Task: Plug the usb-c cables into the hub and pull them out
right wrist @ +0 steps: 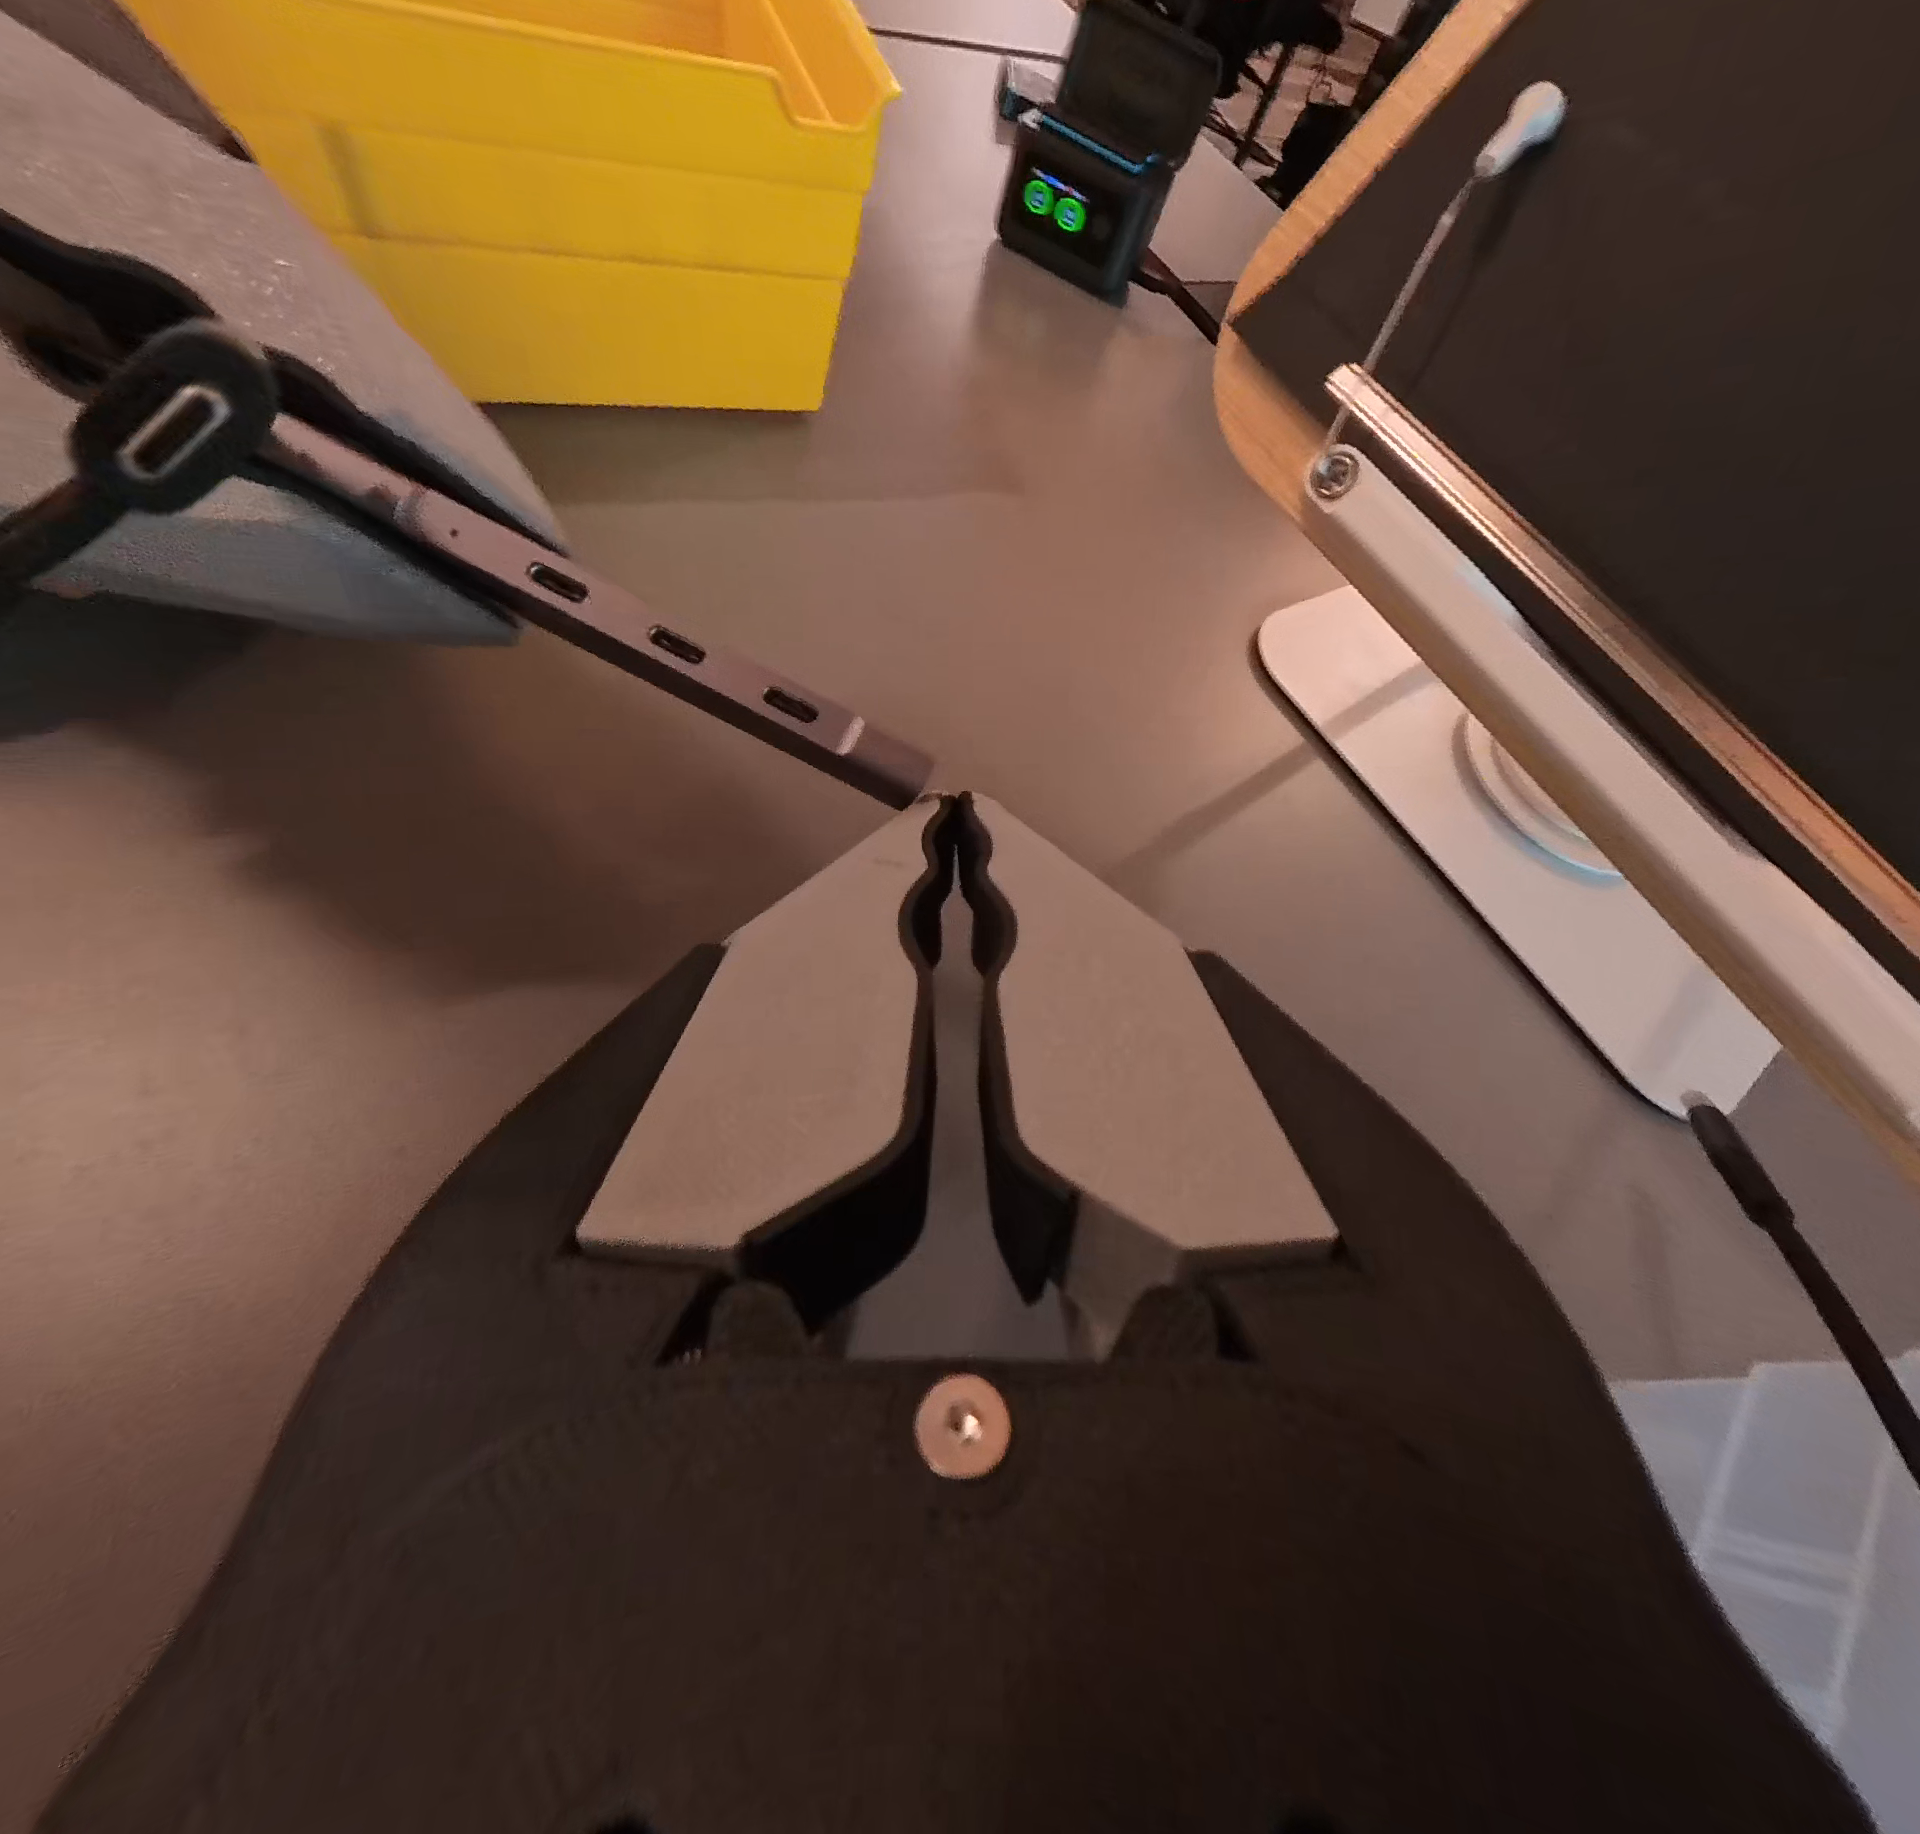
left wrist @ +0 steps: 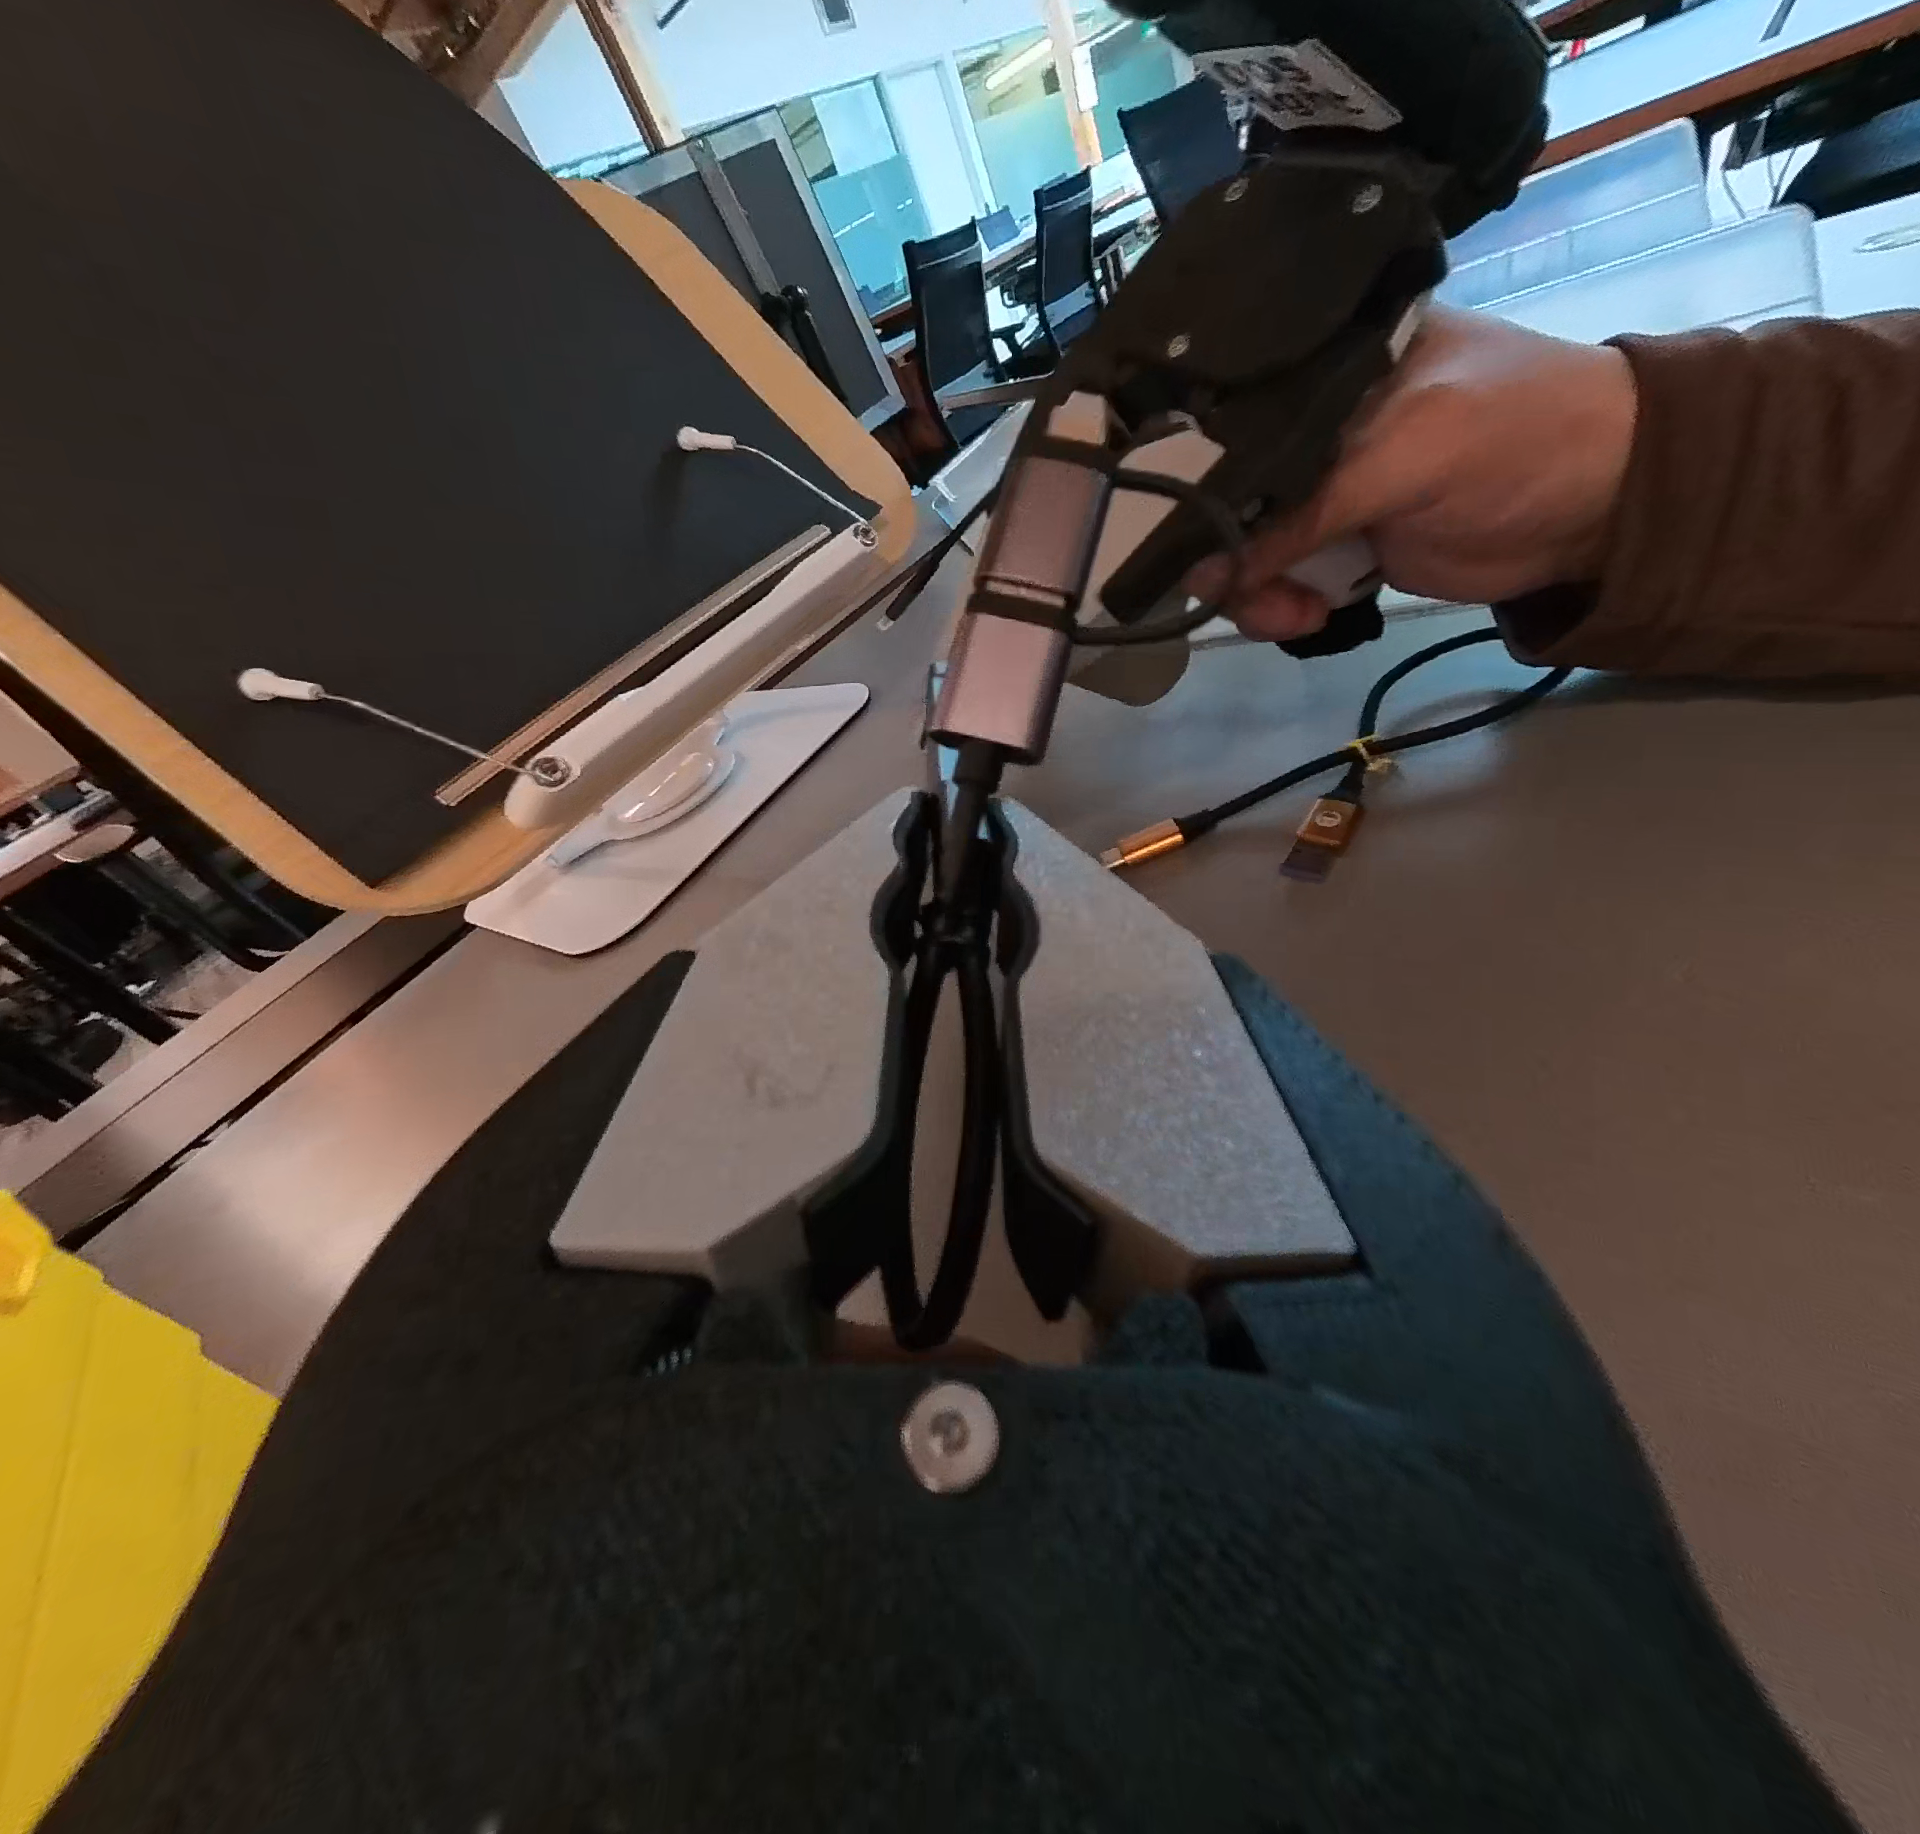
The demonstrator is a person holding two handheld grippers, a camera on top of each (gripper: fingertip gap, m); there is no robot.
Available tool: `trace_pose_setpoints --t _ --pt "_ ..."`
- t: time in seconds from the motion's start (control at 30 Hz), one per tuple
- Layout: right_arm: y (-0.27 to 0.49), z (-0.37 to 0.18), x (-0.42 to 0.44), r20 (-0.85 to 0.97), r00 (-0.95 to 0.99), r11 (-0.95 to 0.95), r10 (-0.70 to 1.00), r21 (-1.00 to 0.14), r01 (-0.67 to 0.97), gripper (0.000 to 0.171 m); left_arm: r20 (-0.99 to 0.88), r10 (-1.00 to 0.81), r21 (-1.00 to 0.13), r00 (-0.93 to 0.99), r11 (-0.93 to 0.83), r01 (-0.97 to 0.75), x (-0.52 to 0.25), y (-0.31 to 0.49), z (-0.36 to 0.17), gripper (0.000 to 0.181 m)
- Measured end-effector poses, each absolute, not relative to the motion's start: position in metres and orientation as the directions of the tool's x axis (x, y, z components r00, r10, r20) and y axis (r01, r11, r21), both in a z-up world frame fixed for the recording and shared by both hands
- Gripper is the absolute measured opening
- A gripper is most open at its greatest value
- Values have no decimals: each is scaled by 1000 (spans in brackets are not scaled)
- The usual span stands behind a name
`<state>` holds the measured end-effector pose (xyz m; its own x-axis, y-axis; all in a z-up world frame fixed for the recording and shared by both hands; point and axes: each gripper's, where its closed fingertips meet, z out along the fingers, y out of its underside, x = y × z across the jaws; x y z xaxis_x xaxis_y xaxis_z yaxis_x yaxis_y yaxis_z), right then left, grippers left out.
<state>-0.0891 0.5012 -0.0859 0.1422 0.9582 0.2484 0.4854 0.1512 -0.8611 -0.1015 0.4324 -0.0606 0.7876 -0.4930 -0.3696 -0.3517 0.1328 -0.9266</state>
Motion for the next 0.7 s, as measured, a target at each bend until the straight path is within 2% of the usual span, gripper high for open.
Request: trace_pose_setpoints --t 0.23,0.4,0.53,0.6,0.7 --pt "492 -90 -88 245 87 172 966 -853 492 0 -336 -526 -938 781 115 -327 -98 431 -63 8" --pt "490 -87 -91 156 100 93 983 -882 462 0 -344 -501 -934 794 96 -343 -106 434 -62 7" --pt "498 -70 -80 35 196 -48 980 -914 404 0 -489 -359 -869 795 128 -477 -122 442 -60 7" --pt "493 -73 -70 -17 199 -99 980 -907 410 0 -633 -246 -773 734 148 -617 -129 446 -62 7" --pt "487 -86 -57 -6 213 -104 977 -886 452 0 -738 -217 -674 640 171 -719 -127 446 -71 7"
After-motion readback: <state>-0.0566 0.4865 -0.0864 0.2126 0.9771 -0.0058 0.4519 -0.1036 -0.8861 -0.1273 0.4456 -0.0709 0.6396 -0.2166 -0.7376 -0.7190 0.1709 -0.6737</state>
